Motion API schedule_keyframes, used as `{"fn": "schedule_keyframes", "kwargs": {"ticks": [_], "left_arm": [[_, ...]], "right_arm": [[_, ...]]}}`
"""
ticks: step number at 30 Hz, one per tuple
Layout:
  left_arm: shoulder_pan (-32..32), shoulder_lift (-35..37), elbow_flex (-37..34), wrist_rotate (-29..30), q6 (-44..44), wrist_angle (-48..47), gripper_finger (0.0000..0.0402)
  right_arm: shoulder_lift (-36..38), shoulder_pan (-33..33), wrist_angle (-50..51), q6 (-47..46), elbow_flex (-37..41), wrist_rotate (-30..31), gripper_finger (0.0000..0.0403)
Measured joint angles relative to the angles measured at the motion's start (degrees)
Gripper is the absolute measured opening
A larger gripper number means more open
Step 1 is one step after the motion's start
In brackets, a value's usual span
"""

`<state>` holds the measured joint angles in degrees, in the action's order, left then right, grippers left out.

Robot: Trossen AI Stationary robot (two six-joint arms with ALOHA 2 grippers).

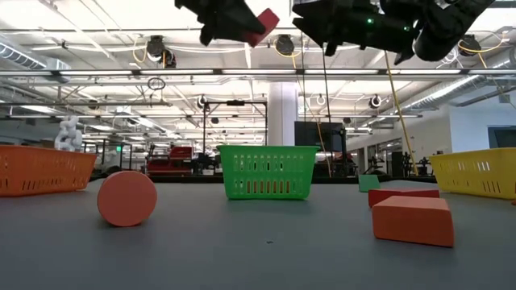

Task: Sort & place blocks by color
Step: Put the red block into the yellow bin

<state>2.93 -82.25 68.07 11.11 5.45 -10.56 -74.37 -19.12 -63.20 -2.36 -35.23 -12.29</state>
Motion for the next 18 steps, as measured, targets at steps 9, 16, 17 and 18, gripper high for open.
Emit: {"fn": "schedule_keyframes", "kwargs": {"ticks": [9, 16, 17, 18], "left_arm": [[0.5, -2.0, 0.0, -1.2, -3.7, 6.2, 0.0129], [1.0, -3.1, 0.0, -1.2, -5.6, 8.1, 0.0129], [0.9, -3.1, 0.0, -1.2, -5.8, 8.7, 0.0129], [0.9, -3.0, 0.0, -1.2, -6.1, 9.2, 0.0129]], "right_arm": [[-3.9, 2.8, -1.9, -1.6, -3.7, -4.6, 0.0196], [-6.6, 3.9, -1.4, -2.2, -5.7, -4.8, 0.0196], [-7.0, 3.9, -1.0, -2.4, -5.7, -4.8, 0.0196], [-7.5, 3.8, -1.1, -2.5, -5.9, -4.8, 0.0196]]}}
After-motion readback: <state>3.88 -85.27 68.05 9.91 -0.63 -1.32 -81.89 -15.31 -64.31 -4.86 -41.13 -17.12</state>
